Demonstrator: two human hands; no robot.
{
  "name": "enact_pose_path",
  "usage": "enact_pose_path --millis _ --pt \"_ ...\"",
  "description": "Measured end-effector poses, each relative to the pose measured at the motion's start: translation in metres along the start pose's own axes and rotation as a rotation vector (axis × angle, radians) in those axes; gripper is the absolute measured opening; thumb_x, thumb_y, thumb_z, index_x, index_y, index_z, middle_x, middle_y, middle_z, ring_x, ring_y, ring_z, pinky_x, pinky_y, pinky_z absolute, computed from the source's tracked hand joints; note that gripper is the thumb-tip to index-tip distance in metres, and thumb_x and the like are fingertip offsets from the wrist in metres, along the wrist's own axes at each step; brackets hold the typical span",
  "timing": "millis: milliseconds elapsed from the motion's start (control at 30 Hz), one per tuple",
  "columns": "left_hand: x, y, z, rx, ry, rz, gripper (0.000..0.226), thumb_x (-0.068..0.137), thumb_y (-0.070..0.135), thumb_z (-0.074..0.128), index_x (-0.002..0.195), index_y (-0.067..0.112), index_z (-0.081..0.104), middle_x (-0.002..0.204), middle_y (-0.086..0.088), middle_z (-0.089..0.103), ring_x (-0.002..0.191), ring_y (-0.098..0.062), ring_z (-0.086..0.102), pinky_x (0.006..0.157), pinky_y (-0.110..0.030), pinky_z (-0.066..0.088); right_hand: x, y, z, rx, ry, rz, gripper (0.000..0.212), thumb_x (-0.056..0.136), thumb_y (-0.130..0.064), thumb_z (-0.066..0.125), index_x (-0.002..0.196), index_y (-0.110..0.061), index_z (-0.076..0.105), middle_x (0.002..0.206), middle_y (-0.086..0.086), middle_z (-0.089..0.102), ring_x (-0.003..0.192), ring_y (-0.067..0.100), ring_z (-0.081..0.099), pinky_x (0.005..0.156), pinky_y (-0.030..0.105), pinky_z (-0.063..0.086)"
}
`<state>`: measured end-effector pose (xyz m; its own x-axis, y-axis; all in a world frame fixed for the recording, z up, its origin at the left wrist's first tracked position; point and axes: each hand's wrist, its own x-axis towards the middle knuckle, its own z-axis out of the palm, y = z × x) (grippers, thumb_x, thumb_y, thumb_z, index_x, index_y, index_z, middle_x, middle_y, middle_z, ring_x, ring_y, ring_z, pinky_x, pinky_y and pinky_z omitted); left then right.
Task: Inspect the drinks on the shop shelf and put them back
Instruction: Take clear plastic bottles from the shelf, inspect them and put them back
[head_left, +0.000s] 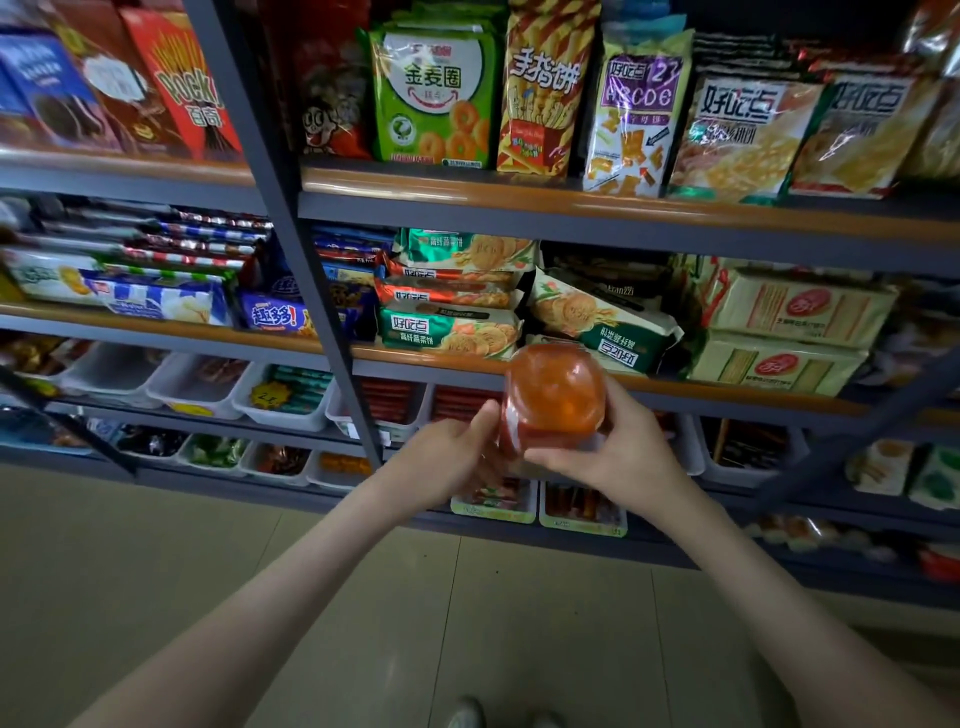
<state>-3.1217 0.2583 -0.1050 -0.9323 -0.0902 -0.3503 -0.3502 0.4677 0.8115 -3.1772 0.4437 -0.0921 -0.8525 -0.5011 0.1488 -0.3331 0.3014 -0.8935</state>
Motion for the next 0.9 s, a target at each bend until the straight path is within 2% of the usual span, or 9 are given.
enact_pose_path --millis 67,167,267,367,467,600,667,800,900 --pt "0.008 -0.011 -0.003 0.359 0.285 0.295 0.031 0.101 0.032 0.045 0.124 0.014 0.057 0.11 -0.011 0.069 0.097 -0.028 0.067 0.082 -0.045 0.056 0.003 -0.005 -0.002 0.138 0.022 0.08 0.055 0.058 -0.034 0.085 0.104 -0.042 0.056 0.099 -0.018 0.066 0.096 -0.007 0.061 0.088 0.018 0.049" --pt "0.014 -0.02 -0.005 0.673 0.432 0.693 0.088 0.085 0.01 0.07 0.153 0.022 0.015 0.153 -0.019 0.031 0.136 -0.036 0.039 0.103 -0.053 0.044 0.005 -0.007 -0.005 0.38 0.036 0.177 0.043 0.062 -0.037 0.077 0.102 -0.027 0.065 0.101 -0.007 0.073 0.099 0.01 0.066 0.096 0.041 0.05" --pt "0.021 -0.016 -0.004 1.037 0.551 1.033 0.112 0.077 0.013 0.077 0.155 0.021 -0.002 0.159 -0.019 0.005 0.149 -0.033 0.003 0.117 -0.056 0.016 0.007 -0.006 -0.005 0.517 0.079 0.306 0.062 0.06 -0.058 0.08 0.112 -0.026 0.066 0.111 -0.002 0.071 0.108 0.02 0.064 0.102 0.051 0.044" --pt "0.027 -0.007 -0.002 1.167 0.532 1.262 0.095 0.082 0.006 0.068 0.155 0.017 0.007 0.157 -0.017 0.012 0.149 -0.027 -0.002 0.12 -0.054 0.005 0.006 -0.003 -0.003 0.572 0.031 0.387 0.074 0.063 -0.068 0.074 0.124 -0.028 0.061 0.117 -0.003 0.069 0.112 0.019 0.064 0.102 0.052 0.044" --pt "0.033 0.0 0.0 1.134 0.501 1.402 0.075 0.082 0.017 0.074 0.144 0.012 0.032 0.152 -0.013 0.031 0.145 -0.025 0.022 0.119 -0.054 0.013 0.003 -0.002 -0.009 0.598 -0.043 0.454 0.061 0.079 -0.065 0.063 0.127 -0.028 0.059 0.119 -0.002 0.068 0.112 0.016 0.064 0.101 0.047 0.046" --pt "0.03 0.007 0.011 0.754 0.446 1.255 0.078 0.078 0.05 0.073 0.136 0.009 0.041 0.137 -0.015 0.054 0.132 -0.024 0.043 0.114 -0.038 0.031 -0.005 -0.002 -0.021 0.477 -0.096 0.42 0.03 0.099 -0.042 0.045 0.113 -0.028 0.067 0.112 0.003 0.071 0.105 0.022 0.066 0.092 0.043 0.052" --pt "0.022 0.014 0.015 0.511 0.429 1.021 0.08 0.071 0.061 0.069 0.131 0.013 0.047 0.122 -0.008 0.065 0.112 -0.017 0.057 0.095 -0.023 0.046 -0.01 -0.002 -0.024 0.33 0.01 0.31 0.021 0.1 -0.026 0.047 0.103 -0.036 0.065 0.106 -0.008 0.069 0.102 0.015 0.065 0.088 0.033 0.053" --pt "0.014 0.027 0.021 0.269 0.408 0.608 0.068 0.066 0.062 0.076 0.116 0.02 0.058 0.077 0.015 0.065 0.067 -0.003 0.062 0.063 -0.013 0.05 -0.022 -0.017 -0.03 0.327 -0.04 0.075 0.035 0.089 -0.027 0.055 0.12 -0.043 0.051 0.121 -0.025 0.059 0.116 -0.005 0.054 0.09 0.014 0.045" --pt "0.009 0.037 0.024 0.297 0.393 0.524 0.067 0.061 0.075 0.06 0.101 0.021 0.057 0.068 0.018 0.055 0.063 -0.003 0.057 0.059 -0.012 0.044 -0.022 -0.019 -0.024 0.265 -0.087 0.091 0.056 0.075 -0.039 0.068 0.122 -0.049 0.039 0.117 -0.032 0.054 0.108 -0.015 0.054 0.084 0.011 0.046"
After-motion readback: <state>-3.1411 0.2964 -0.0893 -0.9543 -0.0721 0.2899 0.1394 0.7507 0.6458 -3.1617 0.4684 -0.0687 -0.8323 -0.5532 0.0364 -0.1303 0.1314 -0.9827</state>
